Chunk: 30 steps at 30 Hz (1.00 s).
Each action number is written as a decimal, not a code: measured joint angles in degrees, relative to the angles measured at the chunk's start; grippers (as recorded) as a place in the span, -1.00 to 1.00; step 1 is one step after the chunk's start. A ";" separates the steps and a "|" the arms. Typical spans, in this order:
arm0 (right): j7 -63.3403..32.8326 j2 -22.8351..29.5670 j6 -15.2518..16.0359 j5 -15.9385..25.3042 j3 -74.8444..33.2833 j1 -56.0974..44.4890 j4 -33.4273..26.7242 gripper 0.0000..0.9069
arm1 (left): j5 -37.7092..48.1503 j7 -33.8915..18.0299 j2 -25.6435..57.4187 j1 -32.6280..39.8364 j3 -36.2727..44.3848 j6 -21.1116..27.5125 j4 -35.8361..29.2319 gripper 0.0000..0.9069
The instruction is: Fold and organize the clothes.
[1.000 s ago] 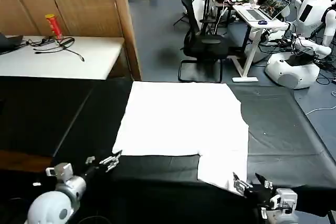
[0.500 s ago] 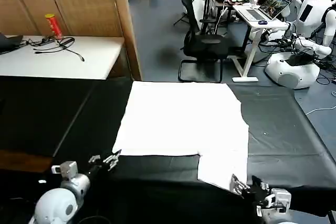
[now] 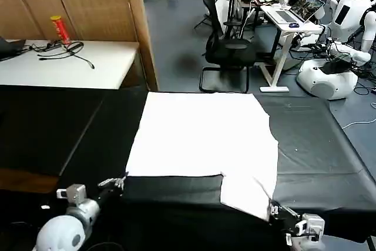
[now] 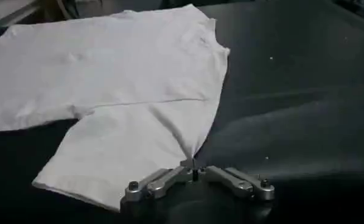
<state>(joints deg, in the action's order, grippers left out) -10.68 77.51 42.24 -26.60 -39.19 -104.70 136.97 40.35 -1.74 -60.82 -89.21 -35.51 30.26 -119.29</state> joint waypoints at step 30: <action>7.19 -7.02 -13.80 -3.91 -1.40 13.71 -9.48 -1.00 | -1.95 -0.15 -5.35 -2.50 -2.03 -7.56 -4.29 -1.00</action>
<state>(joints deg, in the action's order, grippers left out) -3.48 70.48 28.44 -30.51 -40.59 -91.00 127.49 38.40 -1.89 -66.17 -91.71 -37.53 22.70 -123.57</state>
